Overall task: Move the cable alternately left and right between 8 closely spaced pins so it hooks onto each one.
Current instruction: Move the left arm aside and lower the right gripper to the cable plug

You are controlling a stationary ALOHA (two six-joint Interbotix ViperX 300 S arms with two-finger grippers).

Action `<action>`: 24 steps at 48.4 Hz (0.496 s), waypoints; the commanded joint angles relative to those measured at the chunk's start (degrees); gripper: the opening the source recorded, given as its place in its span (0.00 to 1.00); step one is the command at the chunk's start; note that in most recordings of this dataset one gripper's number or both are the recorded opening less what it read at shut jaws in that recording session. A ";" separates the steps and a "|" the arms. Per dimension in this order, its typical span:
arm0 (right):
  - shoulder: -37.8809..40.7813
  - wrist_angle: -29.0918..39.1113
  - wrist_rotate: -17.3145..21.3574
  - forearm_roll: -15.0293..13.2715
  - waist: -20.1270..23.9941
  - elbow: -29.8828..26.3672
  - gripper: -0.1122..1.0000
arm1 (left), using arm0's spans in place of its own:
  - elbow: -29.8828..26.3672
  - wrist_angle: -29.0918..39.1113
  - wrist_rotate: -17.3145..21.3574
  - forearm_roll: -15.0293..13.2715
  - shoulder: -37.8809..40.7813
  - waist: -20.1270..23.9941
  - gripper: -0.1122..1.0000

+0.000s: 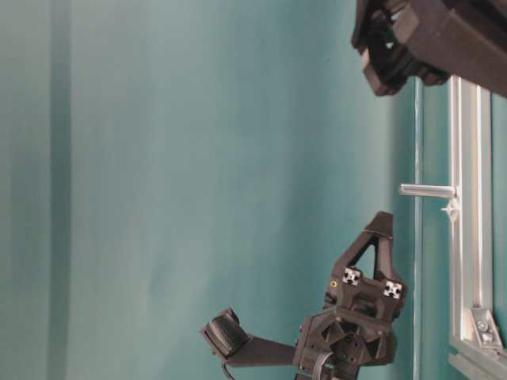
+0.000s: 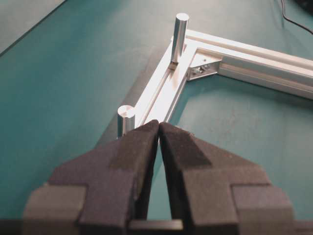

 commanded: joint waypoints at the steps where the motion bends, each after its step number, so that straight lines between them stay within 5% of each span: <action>1: -0.70 -0.26 0.70 -0.18 0.79 -0.97 0.27 | -0.88 2.99 -0.53 1.67 -2.81 -1.41 0.23; 8: -0.97 3.43 2.37 -0.26 1.49 -1.93 0.10 | -0.62 13.62 -0.53 1.85 -6.15 -2.55 0.10; 14: -2.37 7.29 4.04 -0.26 1.85 -2.81 0.10 | -0.26 19.86 -0.09 2.02 -9.58 -3.78 0.10; 24: -6.86 18.19 9.40 -0.26 2.20 -5.27 0.10 | 1.58 21.09 -0.44 2.02 -15.82 -5.27 0.10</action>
